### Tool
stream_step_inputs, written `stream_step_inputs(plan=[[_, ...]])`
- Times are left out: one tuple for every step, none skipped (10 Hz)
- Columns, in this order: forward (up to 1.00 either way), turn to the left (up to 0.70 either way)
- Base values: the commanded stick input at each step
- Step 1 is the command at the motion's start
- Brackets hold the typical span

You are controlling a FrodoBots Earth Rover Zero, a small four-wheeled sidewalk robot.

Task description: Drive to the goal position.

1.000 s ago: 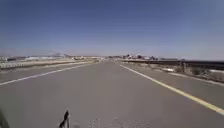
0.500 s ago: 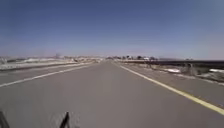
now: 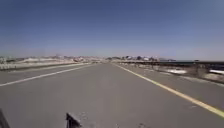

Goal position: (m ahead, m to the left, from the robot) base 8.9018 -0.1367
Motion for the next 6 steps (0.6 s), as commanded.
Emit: stream_step_inputs(plan=[[1.0,0.0],[1.0,0.0],[1.0,0.0],[1.0,0.0],[1.0,0.0],[1.0,0.0]])
